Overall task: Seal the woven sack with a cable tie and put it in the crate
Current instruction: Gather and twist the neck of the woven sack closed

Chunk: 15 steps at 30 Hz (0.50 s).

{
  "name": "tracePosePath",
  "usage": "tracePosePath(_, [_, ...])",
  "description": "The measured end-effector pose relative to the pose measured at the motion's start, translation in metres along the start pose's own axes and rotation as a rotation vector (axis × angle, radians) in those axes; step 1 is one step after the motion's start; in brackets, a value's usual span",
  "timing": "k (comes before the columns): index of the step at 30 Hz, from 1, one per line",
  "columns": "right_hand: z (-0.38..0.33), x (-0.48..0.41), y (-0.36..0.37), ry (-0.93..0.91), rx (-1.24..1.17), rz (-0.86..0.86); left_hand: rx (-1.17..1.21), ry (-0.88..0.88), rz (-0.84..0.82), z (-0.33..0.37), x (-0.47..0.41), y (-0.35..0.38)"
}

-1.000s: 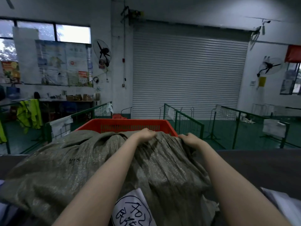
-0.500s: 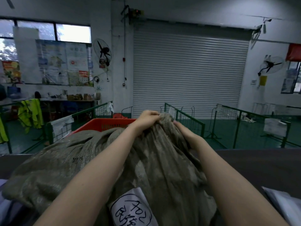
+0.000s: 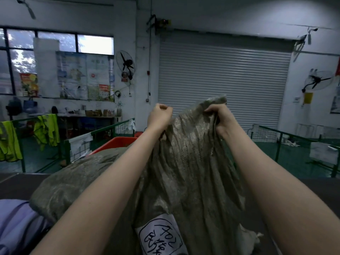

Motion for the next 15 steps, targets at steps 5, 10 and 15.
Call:
tracePosePath(5, [-0.024, 0.015, 0.027, -0.166, -0.217, -0.146, 0.046, -0.100, -0.569, -0.010, 0.005, 0.018])
tracePosePath(10, [-0.017, 0.027, 0.030, -0.163, -0.219, -0.168, 0.342, -0.170, -0.680, 0.001, 0.018, 0.030])
tracePosePath(15, [-0.023, 0.022, -0.001, -0.105, -0.067, -0.094, 0.420, -0.045, -0.168, 0.017, -0.007, 0.009])
Point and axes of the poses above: each hand's wrist, its own x-axis away from the middle knuckle, its own y-axis out of the palm, z = x × y, the point moved 2 cm from there along -x, towards the middle knuckle, and after that the axes turned 11 degrees about -z, right-handed, at the moved point
